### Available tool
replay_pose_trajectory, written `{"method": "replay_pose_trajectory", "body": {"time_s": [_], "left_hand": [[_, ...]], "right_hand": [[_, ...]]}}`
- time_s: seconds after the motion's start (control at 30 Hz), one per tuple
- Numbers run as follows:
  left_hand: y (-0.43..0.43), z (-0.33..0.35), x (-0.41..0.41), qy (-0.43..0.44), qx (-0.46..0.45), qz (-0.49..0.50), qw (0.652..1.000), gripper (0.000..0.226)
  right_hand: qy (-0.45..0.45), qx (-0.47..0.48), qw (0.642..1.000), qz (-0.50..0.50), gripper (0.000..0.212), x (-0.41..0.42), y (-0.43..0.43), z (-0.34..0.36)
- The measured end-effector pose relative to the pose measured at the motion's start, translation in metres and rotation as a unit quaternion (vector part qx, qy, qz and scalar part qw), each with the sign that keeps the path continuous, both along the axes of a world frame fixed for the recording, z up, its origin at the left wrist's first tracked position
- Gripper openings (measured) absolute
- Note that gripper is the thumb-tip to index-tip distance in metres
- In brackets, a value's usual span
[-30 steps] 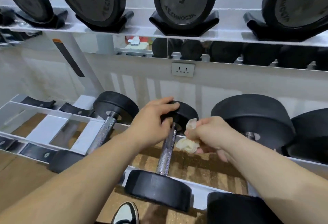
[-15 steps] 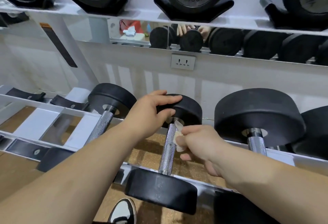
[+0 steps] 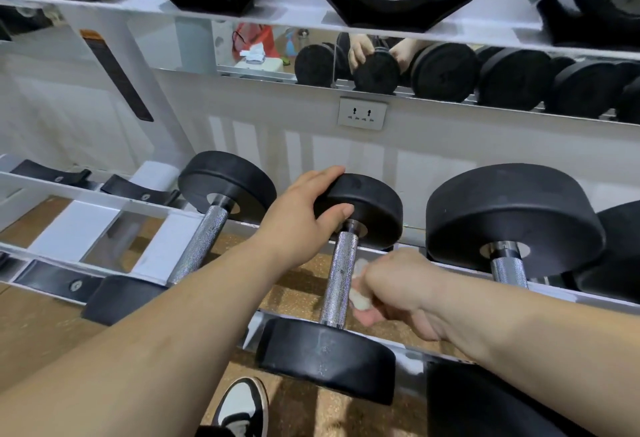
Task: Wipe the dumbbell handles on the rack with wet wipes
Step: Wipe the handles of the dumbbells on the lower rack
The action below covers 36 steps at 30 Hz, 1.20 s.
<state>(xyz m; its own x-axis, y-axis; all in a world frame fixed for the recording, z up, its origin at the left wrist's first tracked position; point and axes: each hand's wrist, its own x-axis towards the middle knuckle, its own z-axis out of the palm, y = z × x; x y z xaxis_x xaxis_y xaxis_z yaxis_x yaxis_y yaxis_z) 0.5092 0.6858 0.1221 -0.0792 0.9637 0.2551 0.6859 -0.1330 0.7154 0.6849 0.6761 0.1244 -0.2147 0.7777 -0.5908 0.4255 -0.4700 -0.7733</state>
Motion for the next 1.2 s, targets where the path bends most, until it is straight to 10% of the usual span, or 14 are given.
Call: {"method": "replay_pose_trajectory", "body": {"time_s": [0.23,0.47,0.67,0.83,1.07,1.2], "left_hand": [[-0.002,0.000,0.002,-0.002,-0.005,0.000,1.000,0.059],[0.001,0.001,-0.005,-0.010,0.002,-0.003,1.000,0.055],[0.002,-0.002,-0.007,-0.015,0.007,-0.018,1.000,0.054],[0.005,-0.003,-0.010,-0.019,0.001,-0.017,1.000,0.055],[0.004,-0.004,-0.009,0.000,0.008,-0.018,1.000,0.055],[0.005,-0.007,-0.011,0.000,0.018,-0.020,1.000,0.055]], "right_hand": [[0.044,0.033,0.992,-0.116,0.023,-0.013,0.027,0.007],[-0.046,-0.008,0.997,0.063,0.032,-0.001,-0.007,0.001],[0.017,0.038,0.997,-0.058,0.028,-0.012,0.029,0.009],[-0.096,0.004,0.987,0.132,0.032,-0.003,-0.020,0.008],[0.065,0.001,0.994,-0.092,0.033,-0.013,0.028,0.009],[-0.051,-0.004,0.998,0.031,0.036,-0.012,0.001,0.004]]}}
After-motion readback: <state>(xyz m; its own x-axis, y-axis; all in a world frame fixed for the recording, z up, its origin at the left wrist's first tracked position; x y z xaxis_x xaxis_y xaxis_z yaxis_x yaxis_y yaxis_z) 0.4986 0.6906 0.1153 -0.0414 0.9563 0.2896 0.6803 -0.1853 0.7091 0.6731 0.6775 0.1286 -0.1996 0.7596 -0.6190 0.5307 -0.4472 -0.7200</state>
